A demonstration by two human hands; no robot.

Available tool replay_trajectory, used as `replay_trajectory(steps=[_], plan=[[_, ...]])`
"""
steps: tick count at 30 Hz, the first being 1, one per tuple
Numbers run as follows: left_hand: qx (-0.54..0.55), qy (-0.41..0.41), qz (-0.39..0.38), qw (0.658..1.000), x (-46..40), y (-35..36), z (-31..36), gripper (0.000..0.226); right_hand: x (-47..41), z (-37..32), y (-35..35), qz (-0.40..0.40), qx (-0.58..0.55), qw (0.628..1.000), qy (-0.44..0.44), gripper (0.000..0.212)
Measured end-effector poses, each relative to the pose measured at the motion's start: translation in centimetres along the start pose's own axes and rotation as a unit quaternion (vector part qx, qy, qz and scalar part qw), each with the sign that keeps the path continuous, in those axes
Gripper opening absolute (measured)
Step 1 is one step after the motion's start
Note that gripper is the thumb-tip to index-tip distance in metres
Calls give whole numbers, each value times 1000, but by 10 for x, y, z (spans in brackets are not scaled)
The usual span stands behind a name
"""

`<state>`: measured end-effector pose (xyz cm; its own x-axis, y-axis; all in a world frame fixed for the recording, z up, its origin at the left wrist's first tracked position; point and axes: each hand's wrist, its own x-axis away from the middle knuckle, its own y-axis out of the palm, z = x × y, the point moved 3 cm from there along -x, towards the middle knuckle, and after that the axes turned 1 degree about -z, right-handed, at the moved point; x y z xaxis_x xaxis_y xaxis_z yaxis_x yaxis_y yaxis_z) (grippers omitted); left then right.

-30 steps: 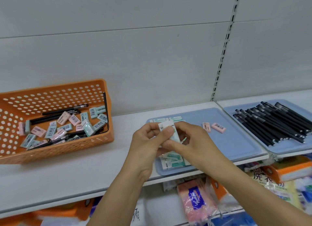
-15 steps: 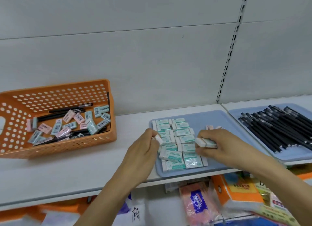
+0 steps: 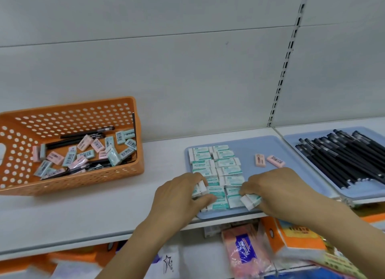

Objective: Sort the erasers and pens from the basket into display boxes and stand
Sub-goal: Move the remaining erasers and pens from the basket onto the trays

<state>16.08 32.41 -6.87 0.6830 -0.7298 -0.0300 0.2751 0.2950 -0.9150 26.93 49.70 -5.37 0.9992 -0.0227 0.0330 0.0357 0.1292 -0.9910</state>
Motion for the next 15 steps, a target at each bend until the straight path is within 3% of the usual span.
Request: replay_trajectory(steps=[6, 10, 15], plan=[[47, -21, 9, 999, 2, 8, -4, 28, 7, 1, 9, 30, -38, 998, 37, 36], [123, -25, 16, 992, 5, 8, -9, 21, 7, 5, -4, 96, -142, 978, 115, 58], [170, 27, 18, 985, 6, 3, -7, 11, 4, -15, -5, 57, -155, 983, 76, 39]])
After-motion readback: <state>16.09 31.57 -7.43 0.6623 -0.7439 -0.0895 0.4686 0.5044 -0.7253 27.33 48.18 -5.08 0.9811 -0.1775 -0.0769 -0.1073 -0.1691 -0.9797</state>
